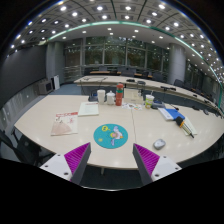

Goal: Arrange mouse

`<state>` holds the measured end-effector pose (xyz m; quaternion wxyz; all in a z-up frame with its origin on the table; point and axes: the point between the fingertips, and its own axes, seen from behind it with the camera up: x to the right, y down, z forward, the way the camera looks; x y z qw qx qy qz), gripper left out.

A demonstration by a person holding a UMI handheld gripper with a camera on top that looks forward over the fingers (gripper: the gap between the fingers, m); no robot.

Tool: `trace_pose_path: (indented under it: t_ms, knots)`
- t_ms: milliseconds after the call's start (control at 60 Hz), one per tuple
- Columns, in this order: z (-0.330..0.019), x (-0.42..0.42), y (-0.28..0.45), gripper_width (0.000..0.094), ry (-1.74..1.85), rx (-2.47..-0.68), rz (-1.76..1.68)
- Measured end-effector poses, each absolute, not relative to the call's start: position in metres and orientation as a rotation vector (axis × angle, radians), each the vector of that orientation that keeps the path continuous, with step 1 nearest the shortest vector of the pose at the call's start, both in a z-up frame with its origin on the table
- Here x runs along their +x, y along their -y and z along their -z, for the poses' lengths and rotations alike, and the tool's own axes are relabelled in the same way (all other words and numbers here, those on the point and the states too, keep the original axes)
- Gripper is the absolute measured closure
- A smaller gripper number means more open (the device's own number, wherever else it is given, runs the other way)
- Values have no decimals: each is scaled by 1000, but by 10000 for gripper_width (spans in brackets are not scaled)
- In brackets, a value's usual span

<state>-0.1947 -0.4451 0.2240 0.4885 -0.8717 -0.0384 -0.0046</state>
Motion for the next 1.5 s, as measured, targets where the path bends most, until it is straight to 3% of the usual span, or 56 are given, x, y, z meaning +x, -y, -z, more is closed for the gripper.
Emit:
trace_pose_path:
  t_ms: [317, 683, 900, 950, 1033, 1300, 1400, 1500]
  knots:
    - [-78, -14, 405, 73, -36, -2216, 209]
    - [9, 86, 279, 72, -110, -2255, 120]
    - [11, 96, 233, 126, -111, -2244, 80]
    - [13, 98, 226, 204, -95, -2245, 92]
    - [13, 102, 217, 421, -93, -2243, 113]
    - [11, 102, 207, 570, -100, -2263, 153]
    - [-16, 93, 202, 576, -110, -2232, 184]
    - [-76, 51, 191, 577, -117, -2146, 143]
